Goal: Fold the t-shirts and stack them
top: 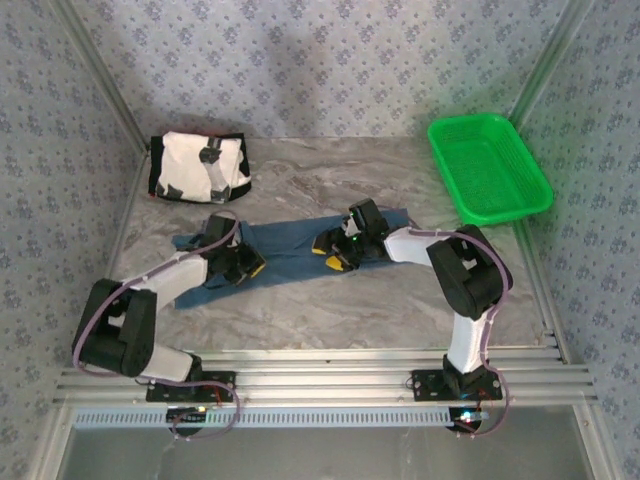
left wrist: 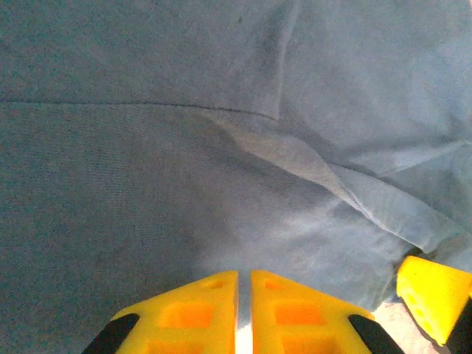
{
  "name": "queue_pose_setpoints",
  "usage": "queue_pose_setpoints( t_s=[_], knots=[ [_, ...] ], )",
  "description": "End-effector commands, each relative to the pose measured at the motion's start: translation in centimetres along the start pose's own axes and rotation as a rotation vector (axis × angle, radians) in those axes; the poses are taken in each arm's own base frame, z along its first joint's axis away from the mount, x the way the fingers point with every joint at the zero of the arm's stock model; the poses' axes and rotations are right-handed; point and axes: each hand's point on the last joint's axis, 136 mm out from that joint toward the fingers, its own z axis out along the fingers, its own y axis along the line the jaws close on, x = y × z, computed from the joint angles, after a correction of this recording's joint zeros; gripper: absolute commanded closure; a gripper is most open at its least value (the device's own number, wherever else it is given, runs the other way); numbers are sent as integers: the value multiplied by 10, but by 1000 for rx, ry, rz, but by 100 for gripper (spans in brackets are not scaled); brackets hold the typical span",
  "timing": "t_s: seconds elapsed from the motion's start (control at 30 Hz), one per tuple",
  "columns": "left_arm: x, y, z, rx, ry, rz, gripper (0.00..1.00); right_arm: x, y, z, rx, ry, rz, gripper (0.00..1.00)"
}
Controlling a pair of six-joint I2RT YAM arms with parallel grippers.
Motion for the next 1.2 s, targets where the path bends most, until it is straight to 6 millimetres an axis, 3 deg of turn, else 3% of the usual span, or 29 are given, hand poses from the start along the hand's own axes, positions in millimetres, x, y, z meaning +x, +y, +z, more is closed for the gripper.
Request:
queue_pose_setpoints(
  t_s=[0.0, 0.2, 0.43, 0.6, 0.87, 0.9, 0.97, 1.07, 1.17],
  knots=[
    [0, 10, 7, -34, -17, 1, 89, -11, -2, 5, -5, -22, 12, 37],
    [7, 33, 14, -104, 0, 20, 89, -24, -14, 4, 15, -75, 41, 37],
    [16, 63, 21, -209, 37, 82, 89, -68, -5, -18, 6, -253, 34, 35],
    [22, 77, 27, -251, 69, 114, 90, -97, -9, -21, 31, -309, 53, 35],
    [33, 81, 32, -264, 114, 155, 91, -144, -10, -22, -6, -393, 100, 35],
    [33, 81, 32, -265, 115, 154, 91, -156, 1, -28, -21, -416, 84, 35],
    [33, 81, 32, -262, 114, 154, 91, -165, 5, -36, -20, -431, 74, 34],
    [32, 78, 31, -256, 113, 157, 91, -170, 13, -53, -26, -427, 53, 34],
    [31, 73, 29, -244, 107, 160, 90, -157, 23, -77, -5, -394, 23, 33]
  ],
)
